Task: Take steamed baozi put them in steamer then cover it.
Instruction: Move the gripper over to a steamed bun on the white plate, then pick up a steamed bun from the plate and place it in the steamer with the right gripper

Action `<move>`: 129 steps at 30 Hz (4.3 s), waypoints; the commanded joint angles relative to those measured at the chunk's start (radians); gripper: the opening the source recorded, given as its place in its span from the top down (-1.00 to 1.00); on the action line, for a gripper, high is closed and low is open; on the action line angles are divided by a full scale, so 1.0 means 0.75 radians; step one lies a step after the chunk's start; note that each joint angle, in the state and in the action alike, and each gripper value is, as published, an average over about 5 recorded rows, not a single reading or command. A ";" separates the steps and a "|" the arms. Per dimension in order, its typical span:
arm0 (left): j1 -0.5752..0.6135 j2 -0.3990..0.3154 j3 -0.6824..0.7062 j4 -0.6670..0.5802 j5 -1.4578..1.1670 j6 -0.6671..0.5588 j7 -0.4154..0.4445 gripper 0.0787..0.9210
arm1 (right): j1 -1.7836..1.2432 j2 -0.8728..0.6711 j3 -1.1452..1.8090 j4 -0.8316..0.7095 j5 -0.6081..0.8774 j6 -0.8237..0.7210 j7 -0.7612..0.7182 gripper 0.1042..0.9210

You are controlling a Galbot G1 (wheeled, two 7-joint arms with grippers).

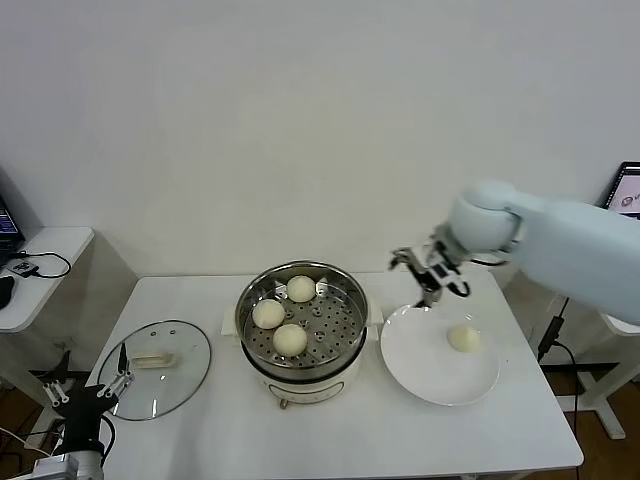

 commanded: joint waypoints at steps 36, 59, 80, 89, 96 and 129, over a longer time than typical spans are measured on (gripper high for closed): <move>0.035 -0.013 -0.043 -0.004 0.010 0.009 0.003 -0.77 | -0.952 0.147 0.754 -0.628 -0.535 -0.016 0.038 -0.76; 0.039 -0.027 -0.036 -0.006 0.013 0.005 0.002 -0.77 | -0.903 0.088 0.760 -0.577 -0.530 -0.020 -0.002 -0.23; 0.022 -0.006 -0.031 -0.013 0.006 0.006 0.001 -0.77 | -0.168 -0.054 0.329 -0.106 -0.115 -0.159 -0.027 -0.01; 0.010 -0.002 -0.021 -0.019 0.006 0.011 0.001 -0.77 | 0.208 0.163 0.083 -0.030 0.265 -0.326 0.053 -0.03; 0.010 -0.007 -0.024 -0.021 0.007 0.010 0.001 -0.77 | 0.185 0.335 -0.001 0.006 0.546 -0.506 0.211 -0.05; 0.004 -0.016 -0.041 -0.021 0.006 0.004 0.001 -0.77 | -0.200 0.670 -0.054 -0.292 0.415 -0.633 0.448 -0.07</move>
